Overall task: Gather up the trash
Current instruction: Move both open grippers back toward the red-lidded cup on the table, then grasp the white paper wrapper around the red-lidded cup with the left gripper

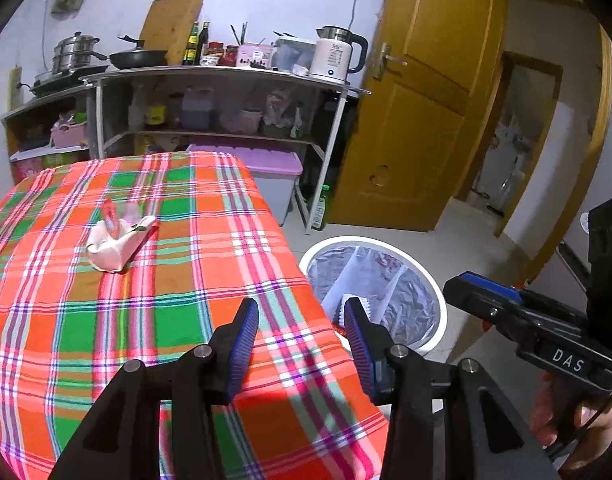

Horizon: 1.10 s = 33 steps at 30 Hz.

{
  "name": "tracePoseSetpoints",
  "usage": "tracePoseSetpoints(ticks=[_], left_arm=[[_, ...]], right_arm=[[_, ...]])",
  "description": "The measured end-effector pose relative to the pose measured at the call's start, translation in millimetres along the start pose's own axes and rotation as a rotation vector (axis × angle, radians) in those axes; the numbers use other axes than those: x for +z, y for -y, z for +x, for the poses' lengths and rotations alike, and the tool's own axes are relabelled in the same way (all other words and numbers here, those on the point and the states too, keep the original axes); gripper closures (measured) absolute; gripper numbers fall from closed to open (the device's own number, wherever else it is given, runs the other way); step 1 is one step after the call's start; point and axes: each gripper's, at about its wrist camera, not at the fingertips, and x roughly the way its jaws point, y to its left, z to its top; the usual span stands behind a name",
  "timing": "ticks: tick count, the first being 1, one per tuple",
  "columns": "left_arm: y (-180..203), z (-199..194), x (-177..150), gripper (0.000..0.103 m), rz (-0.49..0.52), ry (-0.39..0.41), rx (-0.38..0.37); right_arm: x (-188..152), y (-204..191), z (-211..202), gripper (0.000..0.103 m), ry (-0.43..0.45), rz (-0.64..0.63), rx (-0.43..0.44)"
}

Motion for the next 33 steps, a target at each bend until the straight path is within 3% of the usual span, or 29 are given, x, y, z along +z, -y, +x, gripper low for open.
tracePoseSetpoints(ticks=[9, 13, 29, 33], left_arm=[[-24.8, -11.5, -9.8, 0.059, -0.042, 0.008, 0.049], [-43.5, -13.8, -14.3, 0.059, -0.074, 0.0, 0.081], [-123.6, -25.1, -15.3, 0.059, -0.206, 0.012, 0.207], [-136.5, -21.7, -10.8, 0.052, -0.221, 0.016, 0.215]], right_arm=[[-4.5, -17.0, 8.3, 0.066, -0.025, -0.036, 0.042], [-5.4, -26.3, 15.0, 0.061, -0.039, -0.056, 0.061], [-0.3, -57.0, 54.0, 0.061, -0.102, -0.089, 0.108], [2.5, -63.0, 65.8, 0.061, -0.117, -0.095, 0.113]])
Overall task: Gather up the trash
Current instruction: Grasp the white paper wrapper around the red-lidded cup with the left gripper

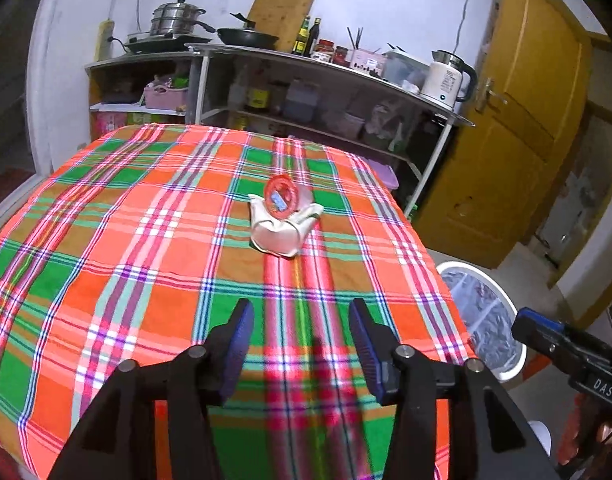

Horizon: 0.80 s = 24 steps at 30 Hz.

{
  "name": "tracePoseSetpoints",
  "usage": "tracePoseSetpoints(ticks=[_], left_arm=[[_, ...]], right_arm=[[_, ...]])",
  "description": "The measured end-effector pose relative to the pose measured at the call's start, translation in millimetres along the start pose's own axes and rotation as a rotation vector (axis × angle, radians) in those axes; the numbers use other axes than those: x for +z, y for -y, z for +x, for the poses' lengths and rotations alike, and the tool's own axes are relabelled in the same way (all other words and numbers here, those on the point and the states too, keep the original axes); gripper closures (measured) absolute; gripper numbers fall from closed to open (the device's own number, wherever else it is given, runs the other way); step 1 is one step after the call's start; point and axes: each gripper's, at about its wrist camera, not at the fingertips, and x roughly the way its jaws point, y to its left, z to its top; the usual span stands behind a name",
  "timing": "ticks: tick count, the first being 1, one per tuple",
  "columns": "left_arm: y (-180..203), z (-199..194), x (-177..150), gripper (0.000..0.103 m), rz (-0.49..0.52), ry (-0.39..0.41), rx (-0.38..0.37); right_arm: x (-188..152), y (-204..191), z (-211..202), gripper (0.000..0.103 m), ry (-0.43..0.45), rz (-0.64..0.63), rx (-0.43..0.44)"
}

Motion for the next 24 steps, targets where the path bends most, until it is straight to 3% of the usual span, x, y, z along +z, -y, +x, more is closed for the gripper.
tracePoseSetpoints(ticks=[24], left_arm=[[-13.2, 102.8, 42.8, 0.037, 0.016, -0.097, 0.009]], right_arm=[[17.1, 15.3, 47.2, 0.061, -0.049, 0.019, 0.008]])
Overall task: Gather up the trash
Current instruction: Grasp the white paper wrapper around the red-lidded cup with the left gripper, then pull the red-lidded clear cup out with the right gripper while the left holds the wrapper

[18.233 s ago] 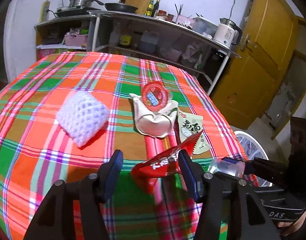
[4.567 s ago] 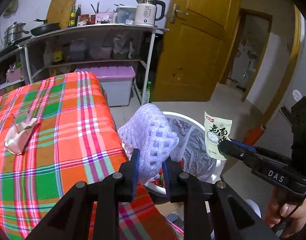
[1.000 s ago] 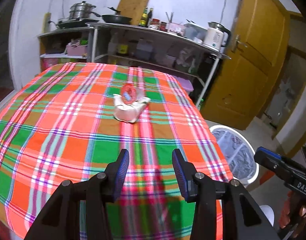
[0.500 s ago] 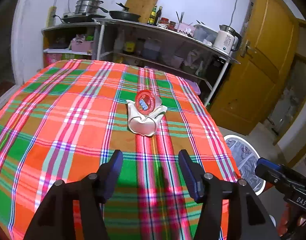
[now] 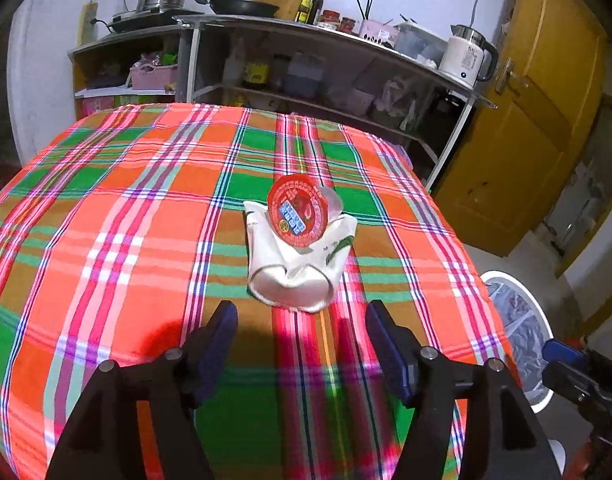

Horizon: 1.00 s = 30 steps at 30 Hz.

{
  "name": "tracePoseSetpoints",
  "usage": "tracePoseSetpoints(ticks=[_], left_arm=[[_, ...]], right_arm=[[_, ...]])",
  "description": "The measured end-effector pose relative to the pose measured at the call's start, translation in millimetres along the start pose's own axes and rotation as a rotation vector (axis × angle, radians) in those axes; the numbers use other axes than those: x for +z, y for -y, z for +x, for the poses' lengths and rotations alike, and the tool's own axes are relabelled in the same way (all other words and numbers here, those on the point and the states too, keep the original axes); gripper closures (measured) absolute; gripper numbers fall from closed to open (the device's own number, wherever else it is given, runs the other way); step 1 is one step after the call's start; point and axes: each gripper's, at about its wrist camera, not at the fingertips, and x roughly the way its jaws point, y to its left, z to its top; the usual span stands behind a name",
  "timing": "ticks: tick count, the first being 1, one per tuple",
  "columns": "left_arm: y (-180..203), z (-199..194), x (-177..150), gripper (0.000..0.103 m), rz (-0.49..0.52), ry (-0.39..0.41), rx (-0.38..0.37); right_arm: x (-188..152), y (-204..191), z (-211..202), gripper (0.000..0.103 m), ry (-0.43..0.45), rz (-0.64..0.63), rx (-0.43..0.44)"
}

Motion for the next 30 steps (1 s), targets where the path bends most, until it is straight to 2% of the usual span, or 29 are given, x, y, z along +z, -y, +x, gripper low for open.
tracePoseSetpoints(ticks=[11, 13, 20, 26, 30], left_arm=[[-3.4, 22.5, 16.6, 0.037, -0.027, -0.012, 0.027], [-2.8, 24.3, 17.1, 0.047, -0.026, -0.018, 0.025], [1.4, 20.8, 13.8, 0.05, -0.005, -0.01, 0.022], [16.4, 5.4, -4.5, 0.051, 0.049, -0.013, -0.033], [33.5, -10.4, -24.6, 0.051, 0.116, -0.024, -0.102]], right_arm=[[2.3, 12.8, 13.6, 0.061, -0.015, 0.021, 0.008], [1.8, 15.0, 14.1, 0.061, -0.016, 0.025, 0.006], [1.6, 22.4, 12.8, 0.061, -0.014, 0.039, -0.001], [1.9, 20.0, 5.8, 0.061, 0.001, 0.037, 0.0], [0.8, 16.5, -2.5, 0.061, 0.015, 0.036, 0.008]])
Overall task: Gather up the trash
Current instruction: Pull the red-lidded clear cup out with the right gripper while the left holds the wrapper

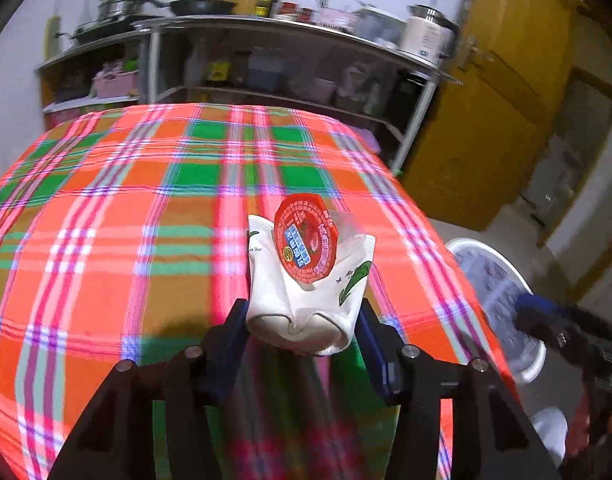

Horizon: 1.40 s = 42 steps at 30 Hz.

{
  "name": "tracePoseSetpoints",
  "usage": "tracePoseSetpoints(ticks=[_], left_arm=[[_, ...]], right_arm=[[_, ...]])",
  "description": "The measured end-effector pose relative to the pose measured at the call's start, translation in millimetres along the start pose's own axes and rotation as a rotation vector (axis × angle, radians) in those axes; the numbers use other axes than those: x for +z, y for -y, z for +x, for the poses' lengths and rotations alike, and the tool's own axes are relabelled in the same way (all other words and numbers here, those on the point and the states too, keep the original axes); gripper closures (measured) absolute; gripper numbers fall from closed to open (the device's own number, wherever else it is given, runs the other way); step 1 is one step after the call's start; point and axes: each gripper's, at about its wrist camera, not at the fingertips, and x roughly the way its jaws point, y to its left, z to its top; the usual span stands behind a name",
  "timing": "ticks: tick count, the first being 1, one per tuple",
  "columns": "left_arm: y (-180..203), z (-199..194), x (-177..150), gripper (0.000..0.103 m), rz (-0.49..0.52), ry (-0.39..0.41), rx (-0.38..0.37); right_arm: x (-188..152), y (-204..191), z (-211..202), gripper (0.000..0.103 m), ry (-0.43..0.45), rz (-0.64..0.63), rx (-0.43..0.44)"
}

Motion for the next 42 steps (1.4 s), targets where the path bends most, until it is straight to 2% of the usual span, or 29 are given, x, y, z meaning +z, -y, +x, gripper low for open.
tracePoseSetpoints(ticks=[6, 10, 16, 29, 37, 38, 39, 42], left_arm=[[29.2, -16.7, -30.6, 0.051, 0.097, -0.035, -0.067], [40.9, -24.4, -49.4, 0.051, 0.123, -0.047, -0.085], [49.9, -36.9, -62.7, 0.051, 0.127, -0.049, -0.123], [50.2, -39.5, -69.0, 0.051, 0.125, -0.044, -0.136], [50.4, -39.4, -69.3, 0.051, 0.128, -0.041, -0.137], [50.4, -39.3, -68.8, 0.051, 0.128, -0.041, -0.137], [50.3, -39.4, -68.6, 0.051, 0.128, -0.04, -0.138], [50.8, -39.7, -68.2, 0.051, 0.129, -0.039, -0.137]], right_arm=[[-2.7, -10.6, -13.1, 0.061, 0.019, 0.0, 0.051], [-4.9, -22.2, -14.7, 0.048, 0.015, -0.014, 0.085], [-9.5, -35.6, -4.4, 0.048, -0.026, -0.035, 0.114], [-11.2, -49.5, 24.4, 0.048, -0.109, -0.045, 0.153], [-8.2, -54.2, 34.3, 0.048, -0.135, -0.064, 0.106], [-8.0, -53.9, 34.0, 0.05, -0.132, -0.064, 0.107], [-7.8, -54.6, 34.3, 0.056, -0.132, -0.067, 0.114], [-9.2, -57.1, 34.2, 0.056, -0.128, -0.09, 0.108]])
